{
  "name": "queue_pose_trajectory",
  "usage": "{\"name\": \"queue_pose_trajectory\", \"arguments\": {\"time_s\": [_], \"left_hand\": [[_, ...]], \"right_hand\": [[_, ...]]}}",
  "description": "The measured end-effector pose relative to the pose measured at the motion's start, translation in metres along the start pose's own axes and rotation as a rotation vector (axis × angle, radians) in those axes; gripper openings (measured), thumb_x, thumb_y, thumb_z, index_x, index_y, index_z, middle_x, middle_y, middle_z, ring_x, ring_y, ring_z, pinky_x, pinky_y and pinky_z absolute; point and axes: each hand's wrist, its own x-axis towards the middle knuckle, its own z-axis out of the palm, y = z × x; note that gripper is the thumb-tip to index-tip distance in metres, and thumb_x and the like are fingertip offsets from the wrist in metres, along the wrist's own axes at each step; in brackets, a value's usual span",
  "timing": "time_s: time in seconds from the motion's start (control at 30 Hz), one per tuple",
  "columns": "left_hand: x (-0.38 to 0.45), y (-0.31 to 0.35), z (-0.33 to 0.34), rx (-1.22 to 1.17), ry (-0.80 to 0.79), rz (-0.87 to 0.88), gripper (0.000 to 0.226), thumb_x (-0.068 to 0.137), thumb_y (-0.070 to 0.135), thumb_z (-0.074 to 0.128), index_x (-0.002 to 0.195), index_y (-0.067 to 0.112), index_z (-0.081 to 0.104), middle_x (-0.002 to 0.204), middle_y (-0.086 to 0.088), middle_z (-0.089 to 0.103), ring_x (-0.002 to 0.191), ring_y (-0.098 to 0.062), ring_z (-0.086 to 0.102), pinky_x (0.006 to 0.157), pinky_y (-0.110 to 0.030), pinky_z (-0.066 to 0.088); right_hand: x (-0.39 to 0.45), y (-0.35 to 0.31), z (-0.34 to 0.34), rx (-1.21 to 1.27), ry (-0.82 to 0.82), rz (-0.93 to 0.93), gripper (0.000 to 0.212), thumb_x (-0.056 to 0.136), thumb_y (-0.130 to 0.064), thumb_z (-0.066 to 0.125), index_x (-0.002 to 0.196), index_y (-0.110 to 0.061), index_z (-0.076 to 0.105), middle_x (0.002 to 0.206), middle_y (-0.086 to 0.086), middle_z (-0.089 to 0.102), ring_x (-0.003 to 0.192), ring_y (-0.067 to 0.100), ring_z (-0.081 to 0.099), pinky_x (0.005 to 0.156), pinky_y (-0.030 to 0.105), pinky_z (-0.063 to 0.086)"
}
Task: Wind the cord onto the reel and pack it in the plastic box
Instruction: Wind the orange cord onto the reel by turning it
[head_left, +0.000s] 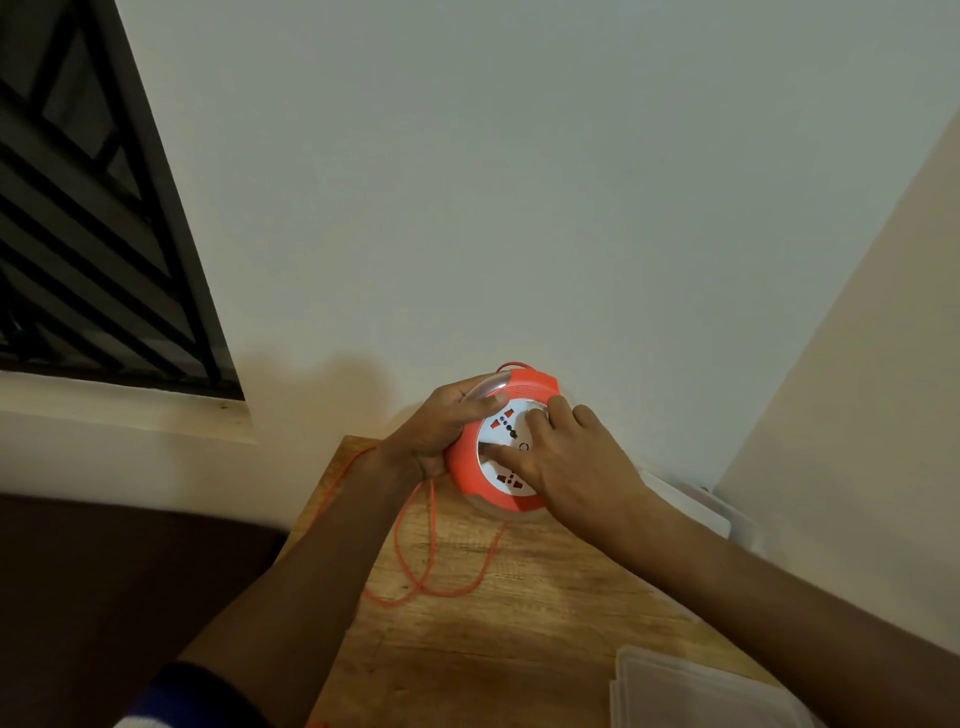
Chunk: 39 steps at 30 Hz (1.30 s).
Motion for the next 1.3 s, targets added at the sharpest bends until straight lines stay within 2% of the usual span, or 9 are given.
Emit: {"name": "queue_pose_trajectory", "arguments": {"time_s": [0.1,0.2,0.37,0.5,0.67,0.8,0.87,1.03,1.3], "left_hand": [[-0.001,-0.001,0.002,-0.016,0.003,-0.007,0.037,0.086,0.034,0.079,0.122,0.035,0.075,0.129,-0.006,0.074,0.115,-0.031,0.073,0.085,-0.04,0.062],[0.0,0.0,0.007,-0.019,0.047,-0.01,0.038,0.081,0.037,0.081,0.119,0.037,0.076,0.129,-0.005,0.074,0.114,-0.031,0.073,0.084,-0.04,0.063],[-0.001,0.001,0.009,0.018,0.043,-0.018,0.035,0.079,0.039,0.081,0.115,0.04,0.078,0.127,-0.005,0.075,0.112,-0.032,0.074,0.084,-0.043,0.063],[-0.002,-0.007,0.006,-0.029,0.033,-0.044,0.04,0.082,0.036,0.08,0.122,0.035,0.074,0.128,-0.004,0.075,0.111,-0.03,0.075,0.081,-0.038,0.063],[-0.004,-0.011,0.006,-0.016,0.021,-0.063,0.027,0.09,0.028,0.072,0.116,0.036,0.075,0.122,0.0,0.077,0.107,-0.025,0.076,0.079,-0.034,0.063],[-0.004,-0.01,0.005,-0.024,0.008,-0.052,0.03,0.098,0.023,0.067,0.127,0.03,0.069,0.126,-0.001,0.076,0.11,-0.024,0.075,0.082,-0.033,0.062],[-0.003,-0.008,0.004,-0.018,0.002,-0.049,0.036,0.096,0.024,0.069,0.132,0.027,0.067,0.124,-0.001,0.076,0.109,-0.022,0.076,0.08,-0.032,0.062],[-0.007,-0.005,0.0,-0.025,-0.025,-0.047,0.032,0.083,0.032,0.078,0.114,0.038,0.079,0.125,-0.006,0.076,0.11,-0.028,0.075,0.084,-0.038,0.062],[-0.007,-0.01,0.0,0.03,-0.029,-0.071,0.031,0.086,0.035,0.076,0.116,0.039,0.077,0.121,-0.006,0.077,0.104,-0.026,0.077,0.08,-0.035,0.062]], "right_hand": [[0.002,-0.001,0.0,0.023,-0.006,0.069,0.061,0.085,-0.035,0.064,0.14,-0.028,0.037,0.101,0.014,0.065,0.093,0.034,0.056,0.077,0.042,0.046],[0.006,-0.004,0.005,0.113,0.013,0.209,0.064,0.092,-0.053,0.047,0.141,-0.014,0.037,0.099,0.016,0.07,0.084,0.034,0.065,0.074,0.041,0.049],[0.006,-0.012,0.015,0.161,0.042,0.258,0.066,0.089,-0.057,0.049,0.133,-0.009,0.044,0.082,0.013,0.072,0.061,0.031,0.066,0.058,0.037,0.051],[0.005,-0.013,0.02,0.182,0.045,0.226,0.063,0.093,-0.059,0.041,0.137,-0.013,0.034,0.103,0.015,0.071,0.081,0.034,0.069,0.074,0.042,0.054],[-0.004,-0.011,0.006,0.076,0.0,0.094,0.041,0.086,-0.032,0.064,0.122,-0.014,0.057,0.114,0.015,0.066,0.099,0.034,0.06,0.074,0.042,0.052],[-0.008,-0.008,0.001,0.033,0.03,-0.095,0.029,0.085,-0.02,0.06,0.113,-0.025,0.064,0.125,0.017,0.054,0.11,0.034,0.051,0.076,0.043,0.049],[-0.009,-0.009,0.001,0.011,0.026,-0.101,0.031,0.088,-0.021,0.055,0.117,-0.029,0.061,0.132,0.018,0.048,0.116,0.036,0.046,0.08,0.043,0.047],[-0.007,-0.002,-0.003,0.005,0.005,-0.103,0.038,0.091,-0.025,0.053,0.126,-0.041,0.05,0.136,0.016,0.044,0.112,0.035,0.045,0.08,0.044,0.045],[-0.007,-0.003,0.01,-0.059,-0.01,-0.165,0.054,0.085,-0.036,0.069,0.133,-0.041,0.045,0.13,0.017,0.05,0.118,0.035,0.044,0.088,0.046,0.043]]}}
